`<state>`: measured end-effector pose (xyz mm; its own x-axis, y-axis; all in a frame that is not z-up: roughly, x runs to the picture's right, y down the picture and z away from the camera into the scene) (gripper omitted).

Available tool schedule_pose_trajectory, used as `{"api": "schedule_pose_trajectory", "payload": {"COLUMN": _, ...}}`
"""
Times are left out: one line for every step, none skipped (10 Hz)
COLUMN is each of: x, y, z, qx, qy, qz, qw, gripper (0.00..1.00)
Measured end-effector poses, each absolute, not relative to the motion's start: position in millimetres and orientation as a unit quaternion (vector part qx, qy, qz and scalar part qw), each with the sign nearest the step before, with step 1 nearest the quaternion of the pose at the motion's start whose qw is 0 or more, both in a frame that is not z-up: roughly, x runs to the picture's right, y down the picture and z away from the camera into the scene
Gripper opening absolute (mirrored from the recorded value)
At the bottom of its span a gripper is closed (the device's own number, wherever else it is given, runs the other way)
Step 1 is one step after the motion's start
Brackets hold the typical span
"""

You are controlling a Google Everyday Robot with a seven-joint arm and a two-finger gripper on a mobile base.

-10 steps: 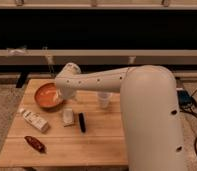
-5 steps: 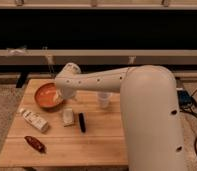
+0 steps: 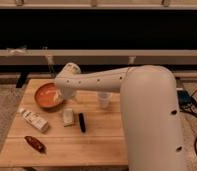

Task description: Knock the eraser over

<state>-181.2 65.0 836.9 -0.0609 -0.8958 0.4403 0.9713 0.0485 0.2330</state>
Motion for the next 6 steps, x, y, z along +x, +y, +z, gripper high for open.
{"api": "schedule_pose_trajectory", "payload": {"x": -181.2, "y": 65.0, "z": 836.9, "qx": -0.077, "qy": -0.246, "qz": -0.685, "qw": 0.681, "gripper": 0.8}}
{"api": "schedule_pose_trajectory", "payload": {"x": -181.2, "y": 65.0, "z": 836.9, "qx": -0.077, "qy": -0.246, "qz": -0.685, "qw": 0.681, "gripper": 0.8}}
{"api": "schedule_pose_trajectory", "payload": {"x": -181.2, "y": 65.0, "z": 836.9, "qx": -0.077, "qy": -0.246, "qz": -0.685, "qw": 0.681, "gripper": 0.8}}
{"api": "schedule_pose_trajectory", "payload": {"x": -181.2, "y": 64.9, "z": 836.9, "qx": -0.077, "qy": -0.246, "qz": -0.685, "qw": 0.681, "gripper": 0.8}}
{"api": "schedule_pose_trajectory", "payload": {"x": -180.7, "y": 64.7, "z": 837.2, "qx": -0.077, "qy": -0.245, "qz": -0.686, "qw": 0.681, "gripper": 0.8}}
{"api": "schedule_pose_trajectory", "payload": {"x": -176.9, "y": 63.5, "z": 838.1, "qx": -0.082, "qy": -0.239, "qz": -0.682, "qw": 0.686, "gripper": 0.8}}
